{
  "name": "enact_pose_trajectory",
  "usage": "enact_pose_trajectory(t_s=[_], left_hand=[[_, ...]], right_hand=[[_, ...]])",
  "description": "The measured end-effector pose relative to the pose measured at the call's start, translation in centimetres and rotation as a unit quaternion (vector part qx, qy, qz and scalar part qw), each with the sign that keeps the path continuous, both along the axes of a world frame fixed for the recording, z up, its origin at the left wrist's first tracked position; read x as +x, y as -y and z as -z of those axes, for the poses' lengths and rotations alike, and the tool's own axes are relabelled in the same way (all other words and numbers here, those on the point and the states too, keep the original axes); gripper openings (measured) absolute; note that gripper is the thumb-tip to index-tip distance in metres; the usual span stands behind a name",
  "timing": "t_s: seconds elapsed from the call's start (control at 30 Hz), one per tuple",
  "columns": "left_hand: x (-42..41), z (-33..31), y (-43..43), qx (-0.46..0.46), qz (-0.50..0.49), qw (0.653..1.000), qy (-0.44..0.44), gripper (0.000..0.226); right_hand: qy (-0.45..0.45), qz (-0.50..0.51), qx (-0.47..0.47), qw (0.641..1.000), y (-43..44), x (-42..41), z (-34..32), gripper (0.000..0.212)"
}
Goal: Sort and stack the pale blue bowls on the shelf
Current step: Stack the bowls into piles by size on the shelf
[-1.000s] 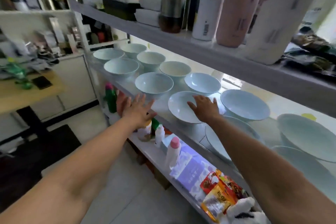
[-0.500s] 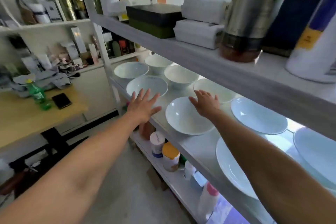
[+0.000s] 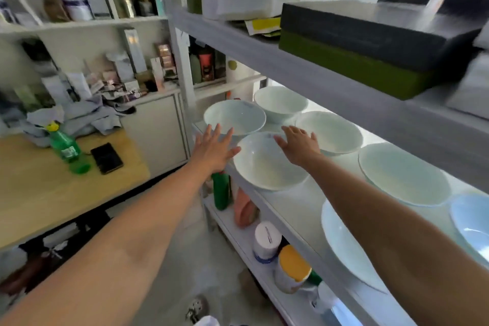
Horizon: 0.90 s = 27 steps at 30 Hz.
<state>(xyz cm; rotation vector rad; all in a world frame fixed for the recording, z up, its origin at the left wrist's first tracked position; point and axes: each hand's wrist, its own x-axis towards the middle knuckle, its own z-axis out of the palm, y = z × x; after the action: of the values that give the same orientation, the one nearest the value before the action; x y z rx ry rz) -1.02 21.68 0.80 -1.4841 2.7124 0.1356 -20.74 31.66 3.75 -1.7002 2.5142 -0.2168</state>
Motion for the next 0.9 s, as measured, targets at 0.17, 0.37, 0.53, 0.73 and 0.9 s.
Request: enact_pose_trajectory(t_s=[0.17,0.37,0.53,0.73,0.9], left_hand=[[0.8,0.4,9.3,0.044,-0.025,0.996,-0.068,0.074],[-0.1,-0.1,18.1,0.265,-0.127,0.942,-0.164,0.071],[-1.5,0.4,19.7,0.403,-0.151,0.867,-0.254,0.038],[-2.8,1.1,22.4,0.457,-0.163,0.815,-0.317,0.041],[-3.2,1.5,23.4,0.508,-0.178,0.779,-0.322,0.037]], right_hand=[[0.022,0.044,-0.008,0.999,7.8,1.1,1.0,0.056],[0.074,0.141,0.025,0.987,13.9,1.7,2.1,0.052],[0.118,0.196,0.059,0.972,16.1,0.8,3.4,0.049],[0.153,0.231,0.079,0.958,17.8,-1.0,4.0,0.047],[0.209,0.246,0.058,0.945,19.6,-1.9,3.5,0.045]])
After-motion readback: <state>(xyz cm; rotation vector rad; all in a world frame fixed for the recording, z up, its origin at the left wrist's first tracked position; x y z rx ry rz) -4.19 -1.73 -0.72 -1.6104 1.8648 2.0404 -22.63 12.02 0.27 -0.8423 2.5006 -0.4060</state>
